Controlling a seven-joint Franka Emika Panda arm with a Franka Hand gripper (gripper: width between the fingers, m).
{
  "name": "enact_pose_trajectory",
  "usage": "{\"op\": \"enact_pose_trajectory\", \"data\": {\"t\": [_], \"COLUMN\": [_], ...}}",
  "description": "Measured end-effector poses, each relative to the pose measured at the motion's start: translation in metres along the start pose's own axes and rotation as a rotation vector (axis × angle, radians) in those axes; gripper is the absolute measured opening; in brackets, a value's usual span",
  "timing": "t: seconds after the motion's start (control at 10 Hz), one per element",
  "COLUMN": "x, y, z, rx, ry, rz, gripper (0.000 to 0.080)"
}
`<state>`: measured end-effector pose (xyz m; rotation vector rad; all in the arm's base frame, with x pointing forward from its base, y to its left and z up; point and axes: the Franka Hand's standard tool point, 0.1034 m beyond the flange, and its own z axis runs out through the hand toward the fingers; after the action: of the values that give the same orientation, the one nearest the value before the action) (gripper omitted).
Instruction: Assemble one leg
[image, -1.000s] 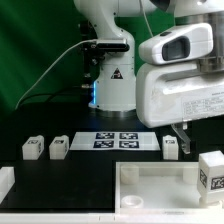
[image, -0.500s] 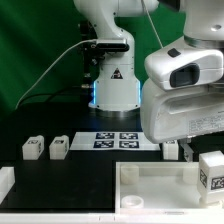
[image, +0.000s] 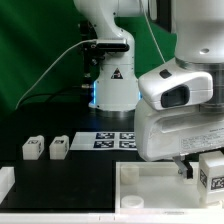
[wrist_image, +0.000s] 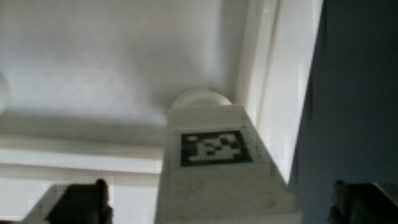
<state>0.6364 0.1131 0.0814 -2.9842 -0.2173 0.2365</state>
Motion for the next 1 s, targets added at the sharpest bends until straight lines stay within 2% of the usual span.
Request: {"op": "enact_pose_trajectory", "data": {"t": [0.1, 0.2, 0.3, 0.4, 0.7, 0.9, 1.0], "x": [-0.0001, -0.0001, -0.0001, -0.0001, 0.0006, -0.0019, -0.0022], "y": [0.0, 0.0, 0.0001, 0.0001, 0.0001, 0.0007, 0.0007], "z": [0.0002, 0.0003, 0.0004, 0.0004, 0.0007, 0.0012, 0.0013], "rx": [0.0, 0.0, 0.0, 0.0, -0.002, 0.019, 0.022], "ry": [0.0, -0.001, -0.001, -0.001, 0.035, 0.058, 0.064], "rz": [0.0, 0.0, 0.0, 0.0, 0.081, 0.368, 0.479], "gripper": [0.0536, 0.0367, 0.0367, 0.0293, 0.0293, 0.0293, 0.0294]}}
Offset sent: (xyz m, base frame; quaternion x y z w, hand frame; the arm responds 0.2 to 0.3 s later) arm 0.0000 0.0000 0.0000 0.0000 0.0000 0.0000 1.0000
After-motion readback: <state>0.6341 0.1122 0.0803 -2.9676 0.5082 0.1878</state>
